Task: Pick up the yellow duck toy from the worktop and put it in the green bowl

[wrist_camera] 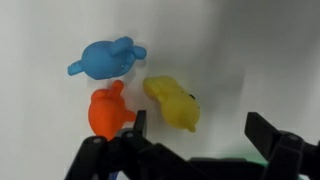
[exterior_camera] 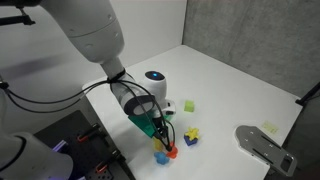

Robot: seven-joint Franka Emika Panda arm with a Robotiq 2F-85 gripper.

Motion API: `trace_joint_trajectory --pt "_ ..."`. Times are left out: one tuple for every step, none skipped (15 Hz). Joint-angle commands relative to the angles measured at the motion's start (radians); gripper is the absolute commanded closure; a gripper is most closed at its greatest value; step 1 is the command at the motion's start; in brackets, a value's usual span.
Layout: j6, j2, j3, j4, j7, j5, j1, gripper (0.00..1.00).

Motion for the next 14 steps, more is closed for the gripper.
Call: trace_joint_trajectory --pt "0.052 0.090 0.036 0.062 -0.053 0.011 -0.059 0.00" --pt "0.060 0.110 0.045 0.073 -0.059 0.010 -0.072 0.00" --pt "0.072 0.129 0.051 0.082 -0.061 0.006 -0.079 0.00" --pt "0.080 0.145 0.063 0.089 -0.067 0.007 -0.093 0.00" --pt "0.086 0.161 0.071 0.096 -0.070 0.005 -0.101 0.00" --pt "0.089 0.175 0.075 0.102 -0.070 0.002 -0.105 0.00" --pt "0.085 0.184 0.080 0.108 -0.072 0.000 -0.111 0.25" --pt "0.083 0.190 0.082 0.113 -0.073 -0.001 -0.114 0.25" --pt "0.077 0.191 0.085 0.118 -0.072 0.000 -0.118 0.34" --pt "0.073 0.190 0.084 0.122 -0.069 0.000 -0.118 0.44" --pt "0.072 0.187 0.075 0.125 -0.060 -0.002 -0.110 0.51" --pt "0.060 0.173 0.083 0.126 -0.062 0.004 -0.119 0.60" --pt "0.048 0.156 0.090 0.128 -0.060 0.011 -0.124 0.67" --pt "0.036 0.140 0.097 0.129 -0.057 0.017 -0.128 0.75"
